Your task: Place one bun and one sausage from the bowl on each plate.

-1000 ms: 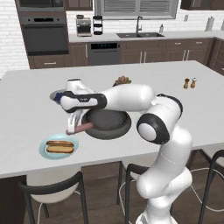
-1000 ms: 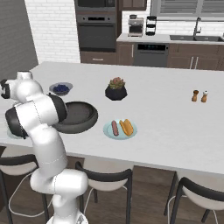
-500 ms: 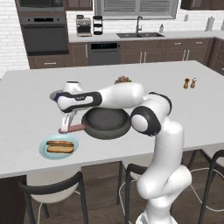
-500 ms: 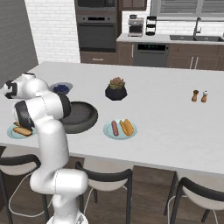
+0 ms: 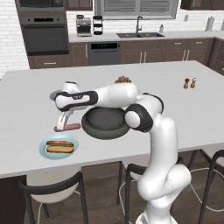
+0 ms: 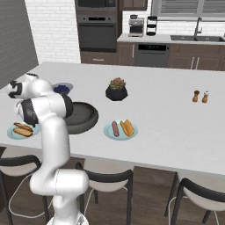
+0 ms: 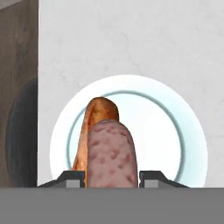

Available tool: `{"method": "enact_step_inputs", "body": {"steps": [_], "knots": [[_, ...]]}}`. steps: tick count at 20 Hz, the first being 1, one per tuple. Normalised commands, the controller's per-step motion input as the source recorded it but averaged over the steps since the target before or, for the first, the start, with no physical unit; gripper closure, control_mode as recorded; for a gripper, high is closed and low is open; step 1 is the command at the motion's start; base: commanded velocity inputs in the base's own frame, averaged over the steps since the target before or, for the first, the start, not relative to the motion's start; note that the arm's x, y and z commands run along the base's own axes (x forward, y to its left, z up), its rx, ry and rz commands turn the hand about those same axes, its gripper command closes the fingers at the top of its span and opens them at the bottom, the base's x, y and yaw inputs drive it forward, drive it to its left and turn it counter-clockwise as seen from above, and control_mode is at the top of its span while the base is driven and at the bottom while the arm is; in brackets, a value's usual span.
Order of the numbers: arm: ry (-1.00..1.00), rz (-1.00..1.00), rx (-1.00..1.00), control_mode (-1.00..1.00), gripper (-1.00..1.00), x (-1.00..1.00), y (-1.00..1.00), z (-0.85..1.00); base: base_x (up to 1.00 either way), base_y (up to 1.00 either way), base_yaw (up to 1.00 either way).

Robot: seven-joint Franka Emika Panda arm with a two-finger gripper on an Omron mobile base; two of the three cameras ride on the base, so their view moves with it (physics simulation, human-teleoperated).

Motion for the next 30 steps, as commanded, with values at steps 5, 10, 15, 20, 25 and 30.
{"method": "enact_step_inputs", "body": {"steps": [5,10,15,20,25,30], "knots": [[-0.01,0.0,0.11,-1.0,1.0,0.0,0.18,-0.62,0.0,0.0,0.0],[0.0,0.0,0.11,-1.0,1.0,0.01,0.13,-0.49,0.0,0.0,0.0],[0.0,0.0,0.1,-1.0,1.0,0.06,0.06,-0.01,0.0,0.0,0.0],[0.0,0.0,0.01,-1.0,1.0,-0.13,0.02,0.0,0.0,0.0,0.0],[0.0,0.0,0.0,-1.0,1.0,-0.05,0.12,-0.13,0.0,0.0,0.0],[0.0,0.0,0.01,-1.0,1.0,0.25,0.23,-0.25,0.0,0.0,0.0]]}}
